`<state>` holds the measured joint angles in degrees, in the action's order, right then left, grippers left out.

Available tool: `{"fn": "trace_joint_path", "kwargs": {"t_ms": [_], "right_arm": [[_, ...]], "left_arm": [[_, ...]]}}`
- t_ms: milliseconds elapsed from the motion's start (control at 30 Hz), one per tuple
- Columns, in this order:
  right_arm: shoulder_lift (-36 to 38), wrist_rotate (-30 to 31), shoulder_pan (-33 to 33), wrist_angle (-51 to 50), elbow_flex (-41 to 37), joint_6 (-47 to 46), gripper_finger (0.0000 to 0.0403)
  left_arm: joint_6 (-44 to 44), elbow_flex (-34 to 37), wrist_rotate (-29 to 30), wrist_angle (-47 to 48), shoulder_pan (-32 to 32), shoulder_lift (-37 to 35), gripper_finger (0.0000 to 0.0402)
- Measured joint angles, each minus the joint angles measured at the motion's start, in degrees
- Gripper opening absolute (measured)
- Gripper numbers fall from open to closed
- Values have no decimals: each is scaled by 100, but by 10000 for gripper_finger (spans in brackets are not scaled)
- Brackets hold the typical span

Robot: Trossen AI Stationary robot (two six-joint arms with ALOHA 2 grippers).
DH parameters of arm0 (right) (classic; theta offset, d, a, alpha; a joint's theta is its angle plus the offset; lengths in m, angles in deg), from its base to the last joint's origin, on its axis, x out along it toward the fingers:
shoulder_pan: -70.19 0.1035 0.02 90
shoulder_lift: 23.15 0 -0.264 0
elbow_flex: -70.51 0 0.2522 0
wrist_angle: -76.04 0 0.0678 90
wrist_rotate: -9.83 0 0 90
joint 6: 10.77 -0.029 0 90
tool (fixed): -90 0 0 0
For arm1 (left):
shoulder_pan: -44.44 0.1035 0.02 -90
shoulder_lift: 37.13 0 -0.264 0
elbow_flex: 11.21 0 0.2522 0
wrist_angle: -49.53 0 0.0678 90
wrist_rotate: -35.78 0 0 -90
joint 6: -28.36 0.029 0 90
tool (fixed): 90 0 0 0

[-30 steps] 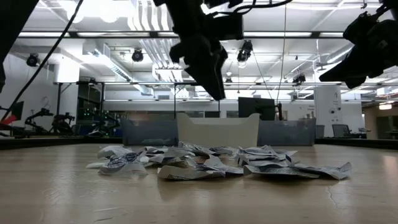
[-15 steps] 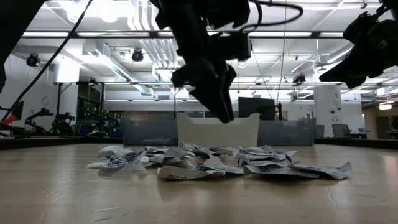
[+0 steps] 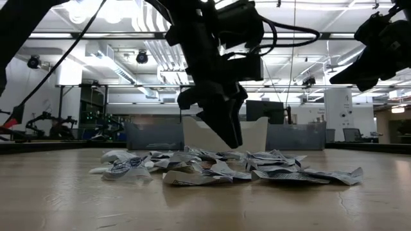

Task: Pick & Place First Aid Supplies
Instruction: Put the blue alcohol pad into the white bin

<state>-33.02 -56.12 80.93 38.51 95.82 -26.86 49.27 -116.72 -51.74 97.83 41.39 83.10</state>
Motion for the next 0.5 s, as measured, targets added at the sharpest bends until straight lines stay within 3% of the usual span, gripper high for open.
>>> {"fn": "trace_joint_path", "kwargs": {"t_ms": [500], "right_arm": [[2, 0, -1, 2, 1, 1, 18]], "left_arm": [[-69, 0, -38, -67, 29, 268, 107]]}}
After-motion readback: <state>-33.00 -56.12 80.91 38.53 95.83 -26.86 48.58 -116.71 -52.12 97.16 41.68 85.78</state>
